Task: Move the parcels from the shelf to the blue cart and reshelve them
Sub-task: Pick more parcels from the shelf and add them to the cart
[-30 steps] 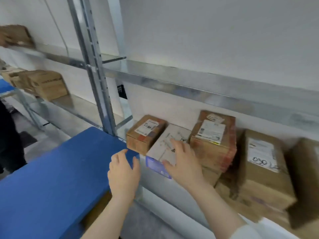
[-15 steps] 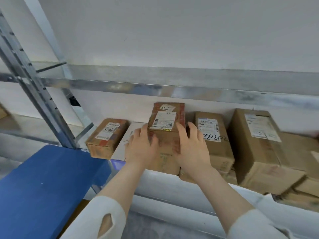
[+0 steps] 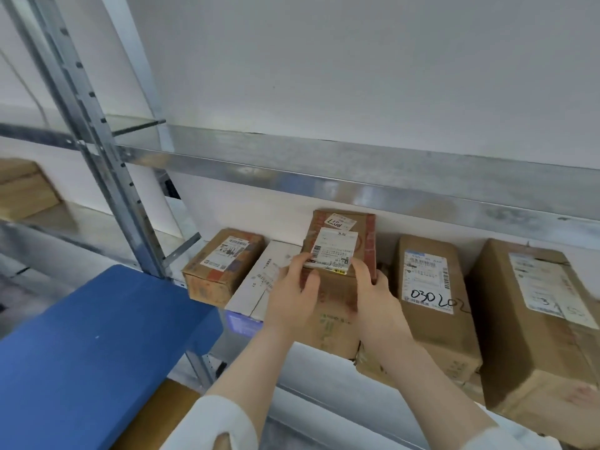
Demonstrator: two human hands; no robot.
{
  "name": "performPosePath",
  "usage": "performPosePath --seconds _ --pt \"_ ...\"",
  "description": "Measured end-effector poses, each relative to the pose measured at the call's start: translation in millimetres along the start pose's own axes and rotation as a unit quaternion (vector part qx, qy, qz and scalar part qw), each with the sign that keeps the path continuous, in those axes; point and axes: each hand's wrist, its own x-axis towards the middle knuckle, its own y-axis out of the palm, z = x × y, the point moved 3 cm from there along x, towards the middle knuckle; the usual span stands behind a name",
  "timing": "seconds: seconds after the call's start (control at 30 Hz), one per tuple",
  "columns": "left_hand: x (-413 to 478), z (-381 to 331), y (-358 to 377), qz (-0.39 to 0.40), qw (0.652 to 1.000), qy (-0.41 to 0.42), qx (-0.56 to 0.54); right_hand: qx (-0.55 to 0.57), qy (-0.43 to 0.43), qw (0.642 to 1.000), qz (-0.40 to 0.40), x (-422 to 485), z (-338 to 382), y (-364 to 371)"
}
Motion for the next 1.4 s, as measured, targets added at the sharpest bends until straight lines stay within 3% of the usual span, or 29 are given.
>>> performPosePath --seconds 0.17,0.33,0.63,0.9,1.2,1.4 --pt "-20 3 -26 -0.062 0.997 -0.028 -0.023 0.023 -0.064 0.998 -0.014 -5 22 -1" --pt "-64 12 -104 -0.181 0.981 -0.062 -0.013 0.077 -0.202 0.976 0.012 -10 92 13" --pt "-215 97 -248 -0.399 0.889 -0.213 0.073 0.154 -0.417 0.88 0.167 -98 261 137" --pt "-294 190 -305 -0.455 0.825 -0.331 0.052 0.149 -0.487 0.822 0.256 -162 335 243" --pt "-292 252 -304 -0.453 0.816 -0.358 0.023 0.108 -0.498 0.815 0.275 -154 354 310" --pt "-285 267 -314 -0.478 0.788 -0.382 0.075 0.125 -0.506 0.812 0.263 -148 372 332"
